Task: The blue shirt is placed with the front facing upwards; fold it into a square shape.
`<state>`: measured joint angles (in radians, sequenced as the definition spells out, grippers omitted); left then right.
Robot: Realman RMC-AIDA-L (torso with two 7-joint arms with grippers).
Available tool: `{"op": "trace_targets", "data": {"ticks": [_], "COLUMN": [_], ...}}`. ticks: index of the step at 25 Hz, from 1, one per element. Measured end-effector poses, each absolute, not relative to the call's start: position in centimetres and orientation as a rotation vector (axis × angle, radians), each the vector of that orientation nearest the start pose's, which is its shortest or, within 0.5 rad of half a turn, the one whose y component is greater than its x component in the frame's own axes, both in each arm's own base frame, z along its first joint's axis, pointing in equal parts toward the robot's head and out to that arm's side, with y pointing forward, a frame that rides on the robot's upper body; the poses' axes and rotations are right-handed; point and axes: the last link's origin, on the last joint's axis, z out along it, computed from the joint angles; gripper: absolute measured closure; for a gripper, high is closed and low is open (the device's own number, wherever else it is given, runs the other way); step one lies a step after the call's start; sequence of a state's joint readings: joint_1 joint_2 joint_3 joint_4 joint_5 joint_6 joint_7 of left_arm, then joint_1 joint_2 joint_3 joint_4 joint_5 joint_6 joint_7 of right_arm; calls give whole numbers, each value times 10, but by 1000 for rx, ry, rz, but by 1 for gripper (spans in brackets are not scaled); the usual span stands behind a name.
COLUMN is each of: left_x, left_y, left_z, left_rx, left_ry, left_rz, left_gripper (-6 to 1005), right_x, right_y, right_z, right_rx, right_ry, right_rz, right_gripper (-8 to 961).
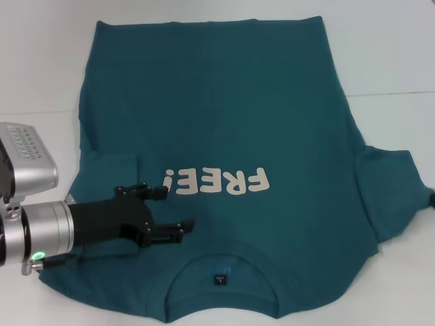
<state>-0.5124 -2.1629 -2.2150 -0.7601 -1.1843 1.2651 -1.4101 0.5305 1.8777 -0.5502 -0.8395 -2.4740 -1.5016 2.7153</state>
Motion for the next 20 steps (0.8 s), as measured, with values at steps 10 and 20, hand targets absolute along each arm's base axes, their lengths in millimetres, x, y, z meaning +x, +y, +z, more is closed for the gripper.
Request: {"op": "trace_targets", "data": {"ticks": [10,20], "left_x": [-244,-245], "left_y": [350,351], "left_z": [-41,-35], "left_rx": [-2673,-2654], "left_ry": [-553,-558], "left_rz": [-496,-507], "left_gripper": [112,111], "right_x": [324,316], "right_y": [359,361], "right_z": [140,157], "right_rx": [-1784,-1816], "right_ry": [1956,1877], "right_rz": [314,294], "right_gripper": [947,948]}}
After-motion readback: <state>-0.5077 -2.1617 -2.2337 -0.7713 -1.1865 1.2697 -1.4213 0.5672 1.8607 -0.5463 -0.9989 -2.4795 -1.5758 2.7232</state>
